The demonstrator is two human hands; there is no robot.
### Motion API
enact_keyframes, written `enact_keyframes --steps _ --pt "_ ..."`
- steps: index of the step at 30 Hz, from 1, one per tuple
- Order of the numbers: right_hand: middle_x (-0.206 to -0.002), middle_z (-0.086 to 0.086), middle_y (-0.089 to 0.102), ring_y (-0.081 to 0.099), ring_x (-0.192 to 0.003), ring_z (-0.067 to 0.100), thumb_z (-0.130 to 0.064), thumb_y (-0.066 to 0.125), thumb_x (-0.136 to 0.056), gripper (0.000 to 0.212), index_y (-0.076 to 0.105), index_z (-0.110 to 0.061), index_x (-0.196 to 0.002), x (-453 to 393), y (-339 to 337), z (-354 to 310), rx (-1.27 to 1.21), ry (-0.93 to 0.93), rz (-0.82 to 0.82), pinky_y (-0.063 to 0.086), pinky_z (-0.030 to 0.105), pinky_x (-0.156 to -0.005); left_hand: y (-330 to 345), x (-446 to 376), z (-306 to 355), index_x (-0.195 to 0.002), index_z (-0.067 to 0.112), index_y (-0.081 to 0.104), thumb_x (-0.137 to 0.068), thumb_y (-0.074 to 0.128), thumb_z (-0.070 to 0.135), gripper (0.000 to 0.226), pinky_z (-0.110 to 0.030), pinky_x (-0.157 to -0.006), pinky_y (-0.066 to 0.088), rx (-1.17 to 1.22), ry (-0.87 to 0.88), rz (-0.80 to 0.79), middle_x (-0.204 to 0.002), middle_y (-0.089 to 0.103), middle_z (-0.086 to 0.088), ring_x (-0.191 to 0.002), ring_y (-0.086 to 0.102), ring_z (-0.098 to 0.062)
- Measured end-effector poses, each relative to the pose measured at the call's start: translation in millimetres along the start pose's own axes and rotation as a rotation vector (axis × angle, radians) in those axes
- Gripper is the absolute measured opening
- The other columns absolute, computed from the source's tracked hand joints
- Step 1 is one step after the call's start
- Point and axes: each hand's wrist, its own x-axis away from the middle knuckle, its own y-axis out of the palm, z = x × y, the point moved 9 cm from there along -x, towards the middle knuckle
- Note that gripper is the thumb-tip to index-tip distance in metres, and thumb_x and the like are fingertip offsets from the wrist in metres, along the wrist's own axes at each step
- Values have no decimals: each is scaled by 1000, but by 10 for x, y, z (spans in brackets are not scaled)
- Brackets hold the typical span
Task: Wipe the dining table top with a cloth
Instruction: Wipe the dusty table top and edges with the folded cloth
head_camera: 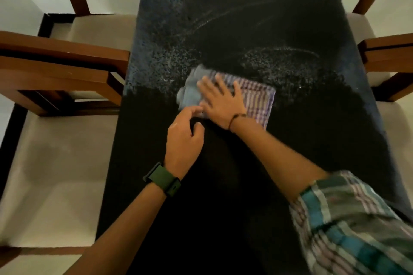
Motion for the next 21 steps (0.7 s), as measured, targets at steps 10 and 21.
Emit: enact_keyframes --steps 10,21 --pt "-158 -8 10 -6 -145 17 -52 22 -93 60 13 -31 -149 185 113 -791 32 -289 -48 -5 55 -114 -255 -457 -221 -116 16 49 -89 46 3 31 -1 -77 38 110 -110 2 -102 52 12 -97 50 -2" --pt "-158 -10 -8 -15 -143 16 -51 15 -97 56 -3 -35 -148 -1062 -175 -542 97 -162 -1 -5 57 -112 -641 -573 -586 -106 21 55 -85 46 7 27 -11 -88 42 220 -53 208 -104 62 4 -102 57 -5"
